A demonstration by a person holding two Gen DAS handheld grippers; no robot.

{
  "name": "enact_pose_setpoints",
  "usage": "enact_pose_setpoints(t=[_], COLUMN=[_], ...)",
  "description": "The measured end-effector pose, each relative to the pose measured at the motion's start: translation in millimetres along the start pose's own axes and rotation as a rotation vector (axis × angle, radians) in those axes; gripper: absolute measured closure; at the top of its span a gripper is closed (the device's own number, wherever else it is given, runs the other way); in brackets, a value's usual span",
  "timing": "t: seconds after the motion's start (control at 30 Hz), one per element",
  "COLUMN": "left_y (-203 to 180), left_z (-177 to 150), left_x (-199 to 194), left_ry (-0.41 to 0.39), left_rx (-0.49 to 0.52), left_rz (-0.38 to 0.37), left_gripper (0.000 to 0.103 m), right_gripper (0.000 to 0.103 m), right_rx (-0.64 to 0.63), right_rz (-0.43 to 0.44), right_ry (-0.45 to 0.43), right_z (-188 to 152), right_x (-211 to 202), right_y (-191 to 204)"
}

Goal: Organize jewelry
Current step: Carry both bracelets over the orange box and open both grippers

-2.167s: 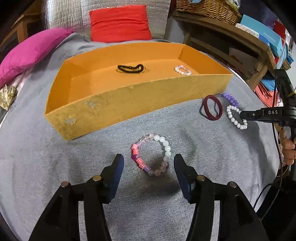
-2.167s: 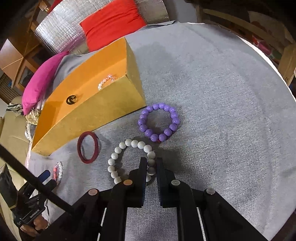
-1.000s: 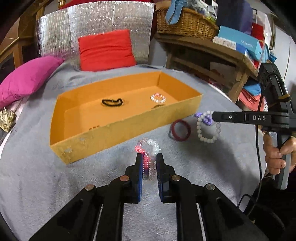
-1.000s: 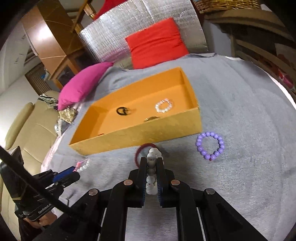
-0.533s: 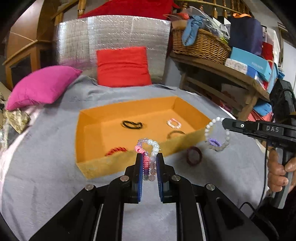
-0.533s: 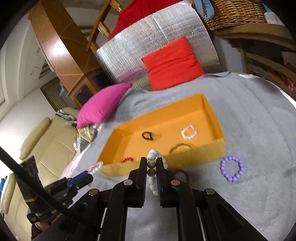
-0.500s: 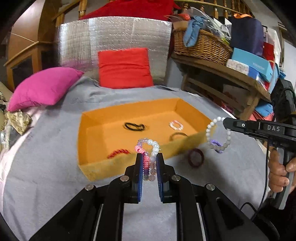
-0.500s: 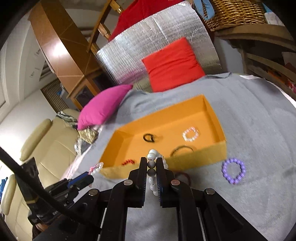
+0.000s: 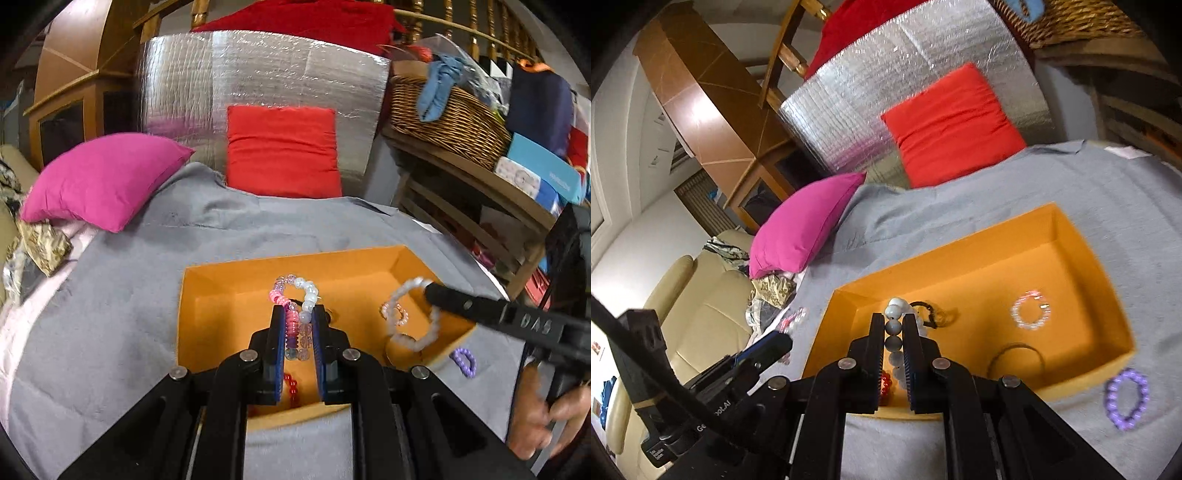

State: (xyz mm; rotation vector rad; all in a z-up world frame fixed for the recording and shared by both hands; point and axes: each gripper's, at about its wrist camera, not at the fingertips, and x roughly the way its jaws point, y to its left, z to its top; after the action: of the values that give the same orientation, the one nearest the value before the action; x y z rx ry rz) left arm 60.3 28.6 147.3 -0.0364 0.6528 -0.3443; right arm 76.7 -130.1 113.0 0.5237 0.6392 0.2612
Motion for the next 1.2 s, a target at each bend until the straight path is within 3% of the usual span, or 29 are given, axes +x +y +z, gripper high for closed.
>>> enact_pose_setpoints(t=[0.23,0.63,0.97,1.03,1.07,1.2], left_y=[15,30,31,28,26,18], left_z=[1,-15,-19,-18,-18,-14], left_x=[46,87,92,89,87,68], left_ry=[0.091,0.211,0.224,0.217,0.208,0.163], left_rx=[-0.033,-0.068,-0.041,-0.019,-0.007,0.031], left_rz=[0.037,0.085,0.147,0.157,0.160,0.176], left_gripper=[0.089,0.089,0.088,0.079,0.076,0.073], right_gripper=[0.092,0.092,0.089,0.085,0.079,0.078], right_rx=[0.059,0.089,0.105,0.109,0.113,0.105], right_rz=[-0.010,-0.028,-0.102,-0.115,-0.108,-0.112], right_ry=[0.103,0.175,0.149,0.123,0.106,0.035], right_z=[-8,-18,-11,-7,-3,7], right_x=[52,92,87,78,70,35], right_y=[-12,-14,-21,-23,-25,-30])
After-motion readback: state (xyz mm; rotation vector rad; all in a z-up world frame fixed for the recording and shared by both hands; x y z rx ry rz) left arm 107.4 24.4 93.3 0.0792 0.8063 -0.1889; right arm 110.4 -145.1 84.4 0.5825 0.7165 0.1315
